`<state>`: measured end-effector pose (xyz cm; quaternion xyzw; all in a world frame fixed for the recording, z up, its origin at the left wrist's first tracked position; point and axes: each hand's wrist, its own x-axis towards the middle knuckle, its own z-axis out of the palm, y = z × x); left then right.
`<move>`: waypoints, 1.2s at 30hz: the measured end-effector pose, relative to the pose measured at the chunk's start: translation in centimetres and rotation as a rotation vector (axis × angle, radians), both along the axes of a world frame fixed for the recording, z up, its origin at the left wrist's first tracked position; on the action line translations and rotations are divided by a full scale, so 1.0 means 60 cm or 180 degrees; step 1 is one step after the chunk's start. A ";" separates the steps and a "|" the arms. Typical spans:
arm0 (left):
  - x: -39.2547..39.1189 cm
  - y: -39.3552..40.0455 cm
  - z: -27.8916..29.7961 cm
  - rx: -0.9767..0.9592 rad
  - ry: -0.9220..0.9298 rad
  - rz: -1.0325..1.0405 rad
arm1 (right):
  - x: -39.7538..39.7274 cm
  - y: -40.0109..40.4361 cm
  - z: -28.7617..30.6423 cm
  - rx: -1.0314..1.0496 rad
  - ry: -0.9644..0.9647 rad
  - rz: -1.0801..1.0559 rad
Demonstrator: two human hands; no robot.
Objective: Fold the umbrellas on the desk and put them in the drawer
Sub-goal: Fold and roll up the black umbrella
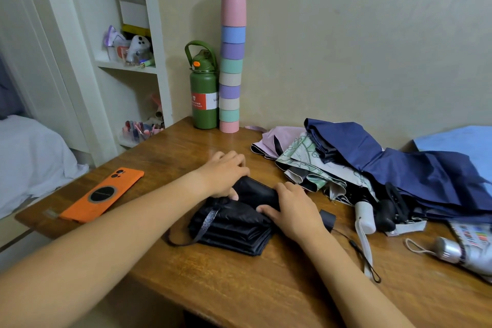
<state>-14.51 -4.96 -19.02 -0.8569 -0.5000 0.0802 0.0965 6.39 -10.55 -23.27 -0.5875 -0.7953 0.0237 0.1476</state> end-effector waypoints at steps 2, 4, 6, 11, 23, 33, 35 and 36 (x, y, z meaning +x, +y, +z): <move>0.005 0.011 0.011 -0.0337 0.0141 0.0064 | -0.002 0.000 0.000 0.0012 0.0020 0.0015; 0.007 0.020 0.020 -0.0618 0.0184 0.0099 | -0.004 -0.001 -0.001 0.0099 0.0050 0.0062; 0.007 0.026 0.026 -0.0813 0.0197 0.0099 | -0.005 -0.003 0.000 0.0197 0.0075 0.0116; -0.007 0.033 0.033 -0.1029 0.0018 0.0043 | -0.003 -0.009 0.007 0.0449 0.0077 0.0255; -0.013 -0.014 0.082 -0.1311 -0.0547 0.0004 | 0.022 -0.018 0.014 0.0902 0.0345 0.0304; 0.020 -0.048 0.119 -0.1355 0.0056 0.0145 | 0.045 -0.027 0.027 -0.0042 0.1001 0.0627; 0.029 -0.055 0.124 -0.1380 0.0196 0.0149 | 0.044 -0.029 0.026 -0.0360 0.0890 0.0656; 0.032 -0.058 0.127 -0.1399 0.0235 0.0145 | 0.044 -0.029 0.027 -0.0530 0.0883 0.0702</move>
